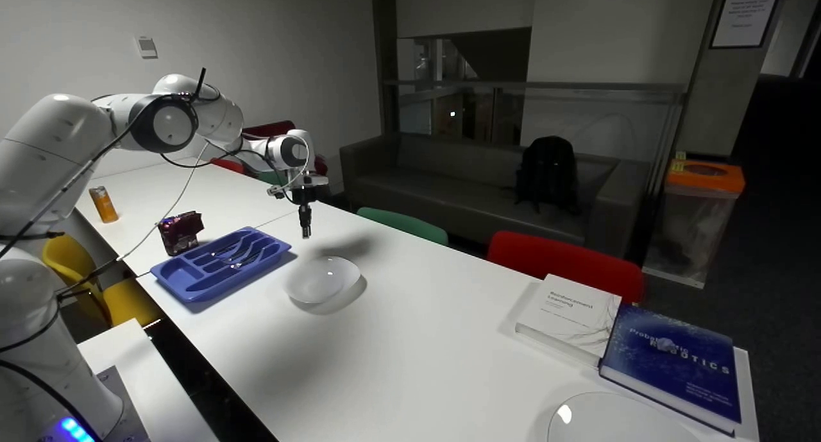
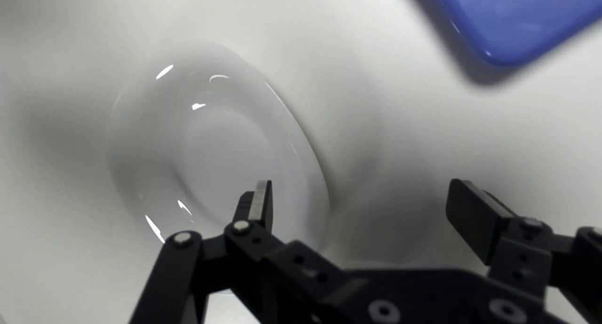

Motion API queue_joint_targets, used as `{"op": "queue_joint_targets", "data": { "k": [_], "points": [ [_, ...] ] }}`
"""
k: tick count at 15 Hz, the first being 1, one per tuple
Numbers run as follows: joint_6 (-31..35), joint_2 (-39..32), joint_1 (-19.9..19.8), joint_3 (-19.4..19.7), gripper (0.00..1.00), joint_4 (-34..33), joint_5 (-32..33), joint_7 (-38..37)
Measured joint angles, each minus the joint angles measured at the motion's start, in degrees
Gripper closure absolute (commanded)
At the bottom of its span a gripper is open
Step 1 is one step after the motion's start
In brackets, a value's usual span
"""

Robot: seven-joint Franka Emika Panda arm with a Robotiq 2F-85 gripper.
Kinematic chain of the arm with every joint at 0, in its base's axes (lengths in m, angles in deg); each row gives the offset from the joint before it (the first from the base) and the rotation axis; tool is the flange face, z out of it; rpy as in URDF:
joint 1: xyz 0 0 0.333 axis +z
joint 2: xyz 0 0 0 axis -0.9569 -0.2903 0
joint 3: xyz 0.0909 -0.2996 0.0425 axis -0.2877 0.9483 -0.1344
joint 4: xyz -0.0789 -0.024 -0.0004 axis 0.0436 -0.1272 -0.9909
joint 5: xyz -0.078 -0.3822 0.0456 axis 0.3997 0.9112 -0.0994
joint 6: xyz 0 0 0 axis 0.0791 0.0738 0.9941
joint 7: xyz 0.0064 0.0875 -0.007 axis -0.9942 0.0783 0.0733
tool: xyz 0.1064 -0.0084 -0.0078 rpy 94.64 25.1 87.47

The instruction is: Move the white plate

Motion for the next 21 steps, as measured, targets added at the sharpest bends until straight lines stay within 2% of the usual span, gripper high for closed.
{"op": "queue_joint_targets", "data": {
  "k": [3,10,21],
  "points": [
    [-0.11,1.37,0.44,-0.01,0.0,2.83,-0.8,-0.04],
    [-0.19,0.85,1.08,0.49,0.0,2.6,-0.66,-0.09],
    [-1.16,-0.82,1.8,3.52,0.0,1.77,2.08,-0.14]
  ]
}}
